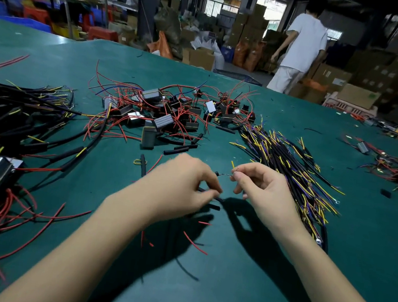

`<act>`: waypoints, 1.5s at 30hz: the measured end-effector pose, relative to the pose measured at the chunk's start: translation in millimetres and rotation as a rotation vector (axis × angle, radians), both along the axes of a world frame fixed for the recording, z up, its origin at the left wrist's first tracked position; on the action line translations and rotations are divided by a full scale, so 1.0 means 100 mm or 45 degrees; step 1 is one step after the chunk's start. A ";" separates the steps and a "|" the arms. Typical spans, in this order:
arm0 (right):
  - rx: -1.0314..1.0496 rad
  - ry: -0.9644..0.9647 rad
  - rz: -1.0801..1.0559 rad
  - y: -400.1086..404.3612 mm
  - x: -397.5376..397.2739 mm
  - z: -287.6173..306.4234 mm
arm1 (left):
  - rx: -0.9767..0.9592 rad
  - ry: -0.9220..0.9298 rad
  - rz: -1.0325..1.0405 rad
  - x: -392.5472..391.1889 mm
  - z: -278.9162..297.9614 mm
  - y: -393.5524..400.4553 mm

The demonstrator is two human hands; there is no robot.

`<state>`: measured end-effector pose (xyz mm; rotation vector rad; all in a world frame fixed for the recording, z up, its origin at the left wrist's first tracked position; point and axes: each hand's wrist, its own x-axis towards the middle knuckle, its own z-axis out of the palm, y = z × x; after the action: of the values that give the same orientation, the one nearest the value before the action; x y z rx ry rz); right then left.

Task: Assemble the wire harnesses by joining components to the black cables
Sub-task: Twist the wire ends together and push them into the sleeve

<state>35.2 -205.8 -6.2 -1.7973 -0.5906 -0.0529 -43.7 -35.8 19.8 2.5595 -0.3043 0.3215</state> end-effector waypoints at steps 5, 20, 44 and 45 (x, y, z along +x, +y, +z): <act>0.046 0.035 0.007 0.02 -0.02 0.02 | 0.463 0.010 0.023 0.11 -0.19 -0.24; 0.005 -0.034 0.236 0.03 -0.09 0.05 | -0.010 -0.257 0.150 0.04 -0.13 -0.04; 0.031 -0.274 0.187 0.00 -0.11 0.16 | 0.186 -0.761 0.186 0.01 -0.02 -0.11; 0.036 -0.269 0.179 0.00 -0.10 0.15 | 0.170 -0.710 0.198 0.01 -0.03 -0.12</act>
<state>24.7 -205.6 8.9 -1.7296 -0.8619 -0.1557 -42.7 -47.6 17.0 2.5827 -0.3351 1.1114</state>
